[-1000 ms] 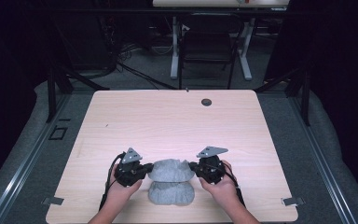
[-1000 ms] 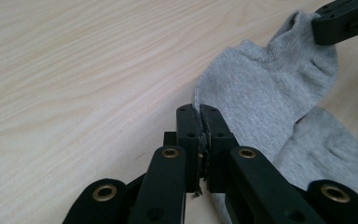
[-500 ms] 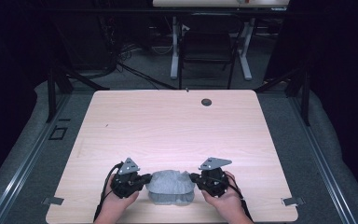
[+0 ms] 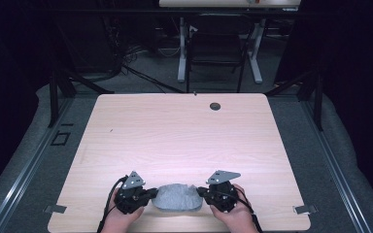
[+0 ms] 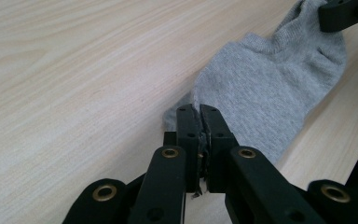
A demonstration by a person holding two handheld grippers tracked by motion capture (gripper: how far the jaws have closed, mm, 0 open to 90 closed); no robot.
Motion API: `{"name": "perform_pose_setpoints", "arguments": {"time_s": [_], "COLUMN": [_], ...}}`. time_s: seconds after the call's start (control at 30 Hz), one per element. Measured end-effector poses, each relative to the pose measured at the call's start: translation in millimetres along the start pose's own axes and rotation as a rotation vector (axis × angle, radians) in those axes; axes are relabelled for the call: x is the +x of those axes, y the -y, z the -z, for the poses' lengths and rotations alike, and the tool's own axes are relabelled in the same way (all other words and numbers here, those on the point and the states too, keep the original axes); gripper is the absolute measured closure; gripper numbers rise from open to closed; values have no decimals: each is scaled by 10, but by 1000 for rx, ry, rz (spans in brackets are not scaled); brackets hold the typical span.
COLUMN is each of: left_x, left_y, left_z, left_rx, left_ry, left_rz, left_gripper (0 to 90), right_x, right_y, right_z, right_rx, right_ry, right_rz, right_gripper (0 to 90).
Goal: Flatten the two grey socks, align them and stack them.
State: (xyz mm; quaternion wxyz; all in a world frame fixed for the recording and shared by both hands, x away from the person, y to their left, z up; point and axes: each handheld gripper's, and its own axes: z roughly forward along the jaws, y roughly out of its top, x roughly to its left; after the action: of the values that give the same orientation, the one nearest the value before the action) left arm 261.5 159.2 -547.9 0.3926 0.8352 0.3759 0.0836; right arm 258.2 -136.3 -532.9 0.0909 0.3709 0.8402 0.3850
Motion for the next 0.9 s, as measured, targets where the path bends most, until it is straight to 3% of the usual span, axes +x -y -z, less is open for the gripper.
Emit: {"name": "perform_pose_setpoints", "arguments": {"time_s": [0.57, 0.9], "left_x": [-3, 20], "left_y": [62, 90], "left_z": [-103, -164], "left_rx": [34, 39], "left_ry": [-3, -1], "left_rz": [-12, 5], "left_gripper": [876, 873], "right_x": [-48, -65], "right_y": [101, 139], "right_z": [-94, -163], "right_rx": [26, 56], "right_ry": [3, 9], "right_rz": [-13, -17], "right_gripper": [877, 875]}}
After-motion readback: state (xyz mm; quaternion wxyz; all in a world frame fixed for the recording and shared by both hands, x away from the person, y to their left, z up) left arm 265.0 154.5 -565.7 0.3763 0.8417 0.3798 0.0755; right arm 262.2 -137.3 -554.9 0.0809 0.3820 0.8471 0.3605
